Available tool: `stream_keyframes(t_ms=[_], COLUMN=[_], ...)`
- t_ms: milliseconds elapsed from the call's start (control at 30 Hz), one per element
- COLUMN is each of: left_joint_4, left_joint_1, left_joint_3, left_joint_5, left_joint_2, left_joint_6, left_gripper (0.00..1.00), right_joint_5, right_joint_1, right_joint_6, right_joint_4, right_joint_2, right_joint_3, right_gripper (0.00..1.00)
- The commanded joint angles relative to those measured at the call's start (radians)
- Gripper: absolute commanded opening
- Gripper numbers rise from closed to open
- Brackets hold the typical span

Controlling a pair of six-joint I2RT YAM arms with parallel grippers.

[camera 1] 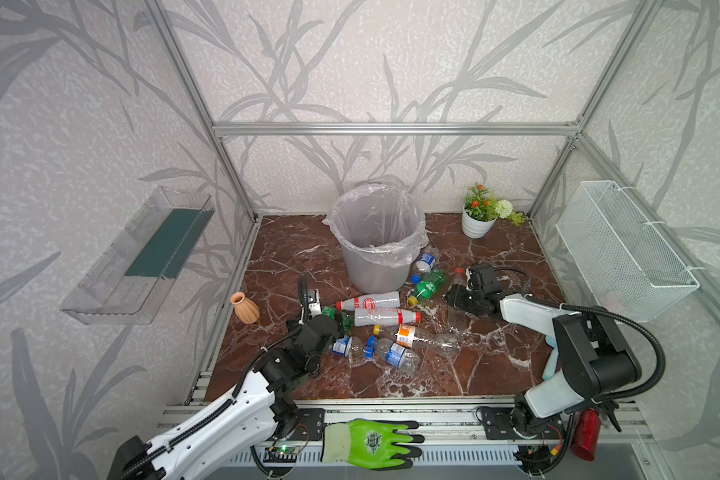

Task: Throw the plastic bottles in the bin
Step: 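Grasp the orange-labelled bottle, lift it over the bin and release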

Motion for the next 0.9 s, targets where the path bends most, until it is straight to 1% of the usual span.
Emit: stream_keyframes(t_ms=[0,133,267,367,433,567,667,767,833,867], left_joint_4=[-0.018,-0.017,-0.016,-0.004,-0.003,-0.004,0.005,0.023,0.026,0.024], left_joint_1=[-0.003,-0.003,-0.003,-0.002,-0.002,-0.002,-0.002,-0.003,-0.002,-0.002], left_joint_3=[0.002,0.000,-0.006,-0.011,-0.010,-0.006,-0.012,-0.019,-0.016,-0.013], left_joint_5=[-0.017,-0.022,-0.027,-0.028,-0.028,-0.024,-0.022,-0.017,-0.016,-0.016], left_joint_2=[-0.015,-0.028,-0.046,-0.059,-0.060,-0.060,-0.058,-0.051,-0.042,-0.036], left_joint_6=[-0.027,-0.031,-0.038,-0.035,-0.033,-0.038,-0.048,-0.053,-0.052,-0.053], left_gripper=[0.97,0.97,0.98,0.98,0.98,0.98,0.98,0.98,0.98,0.99], right_joint_5=[0.002,0.037,0.100,0.133,0.127,0.096,0.121,0.137,0.100,0.047], right_joint_1=[-0.007,-0.009,-0.018,-0.021,-0.019,0.004,0.086,0.184,0.233,0.248], right_joint_6=[0.018,0.025,0.023,0.026,0.035,0.100,0.086,0.066,0.055,0.055], right_joint_4=[0.045,0.088,0.133,0.192,0.206,0.314,0.355,0.374,0.320,0.245], right_joint_2=[-0.065,-0.218,-0.435,-0.563,-0.580,-0.518,-0.411,-0.240,-0.087,0.012], right_joint_3=[-0.027,-0.062,-0.082,-0.039,0.043,0.214,0.362,0.524,0.670,0.795], right_gripper=[0.57,0.52,0.48,0.47,0.47,0.46,0.46,0.46,0.46,0.47])
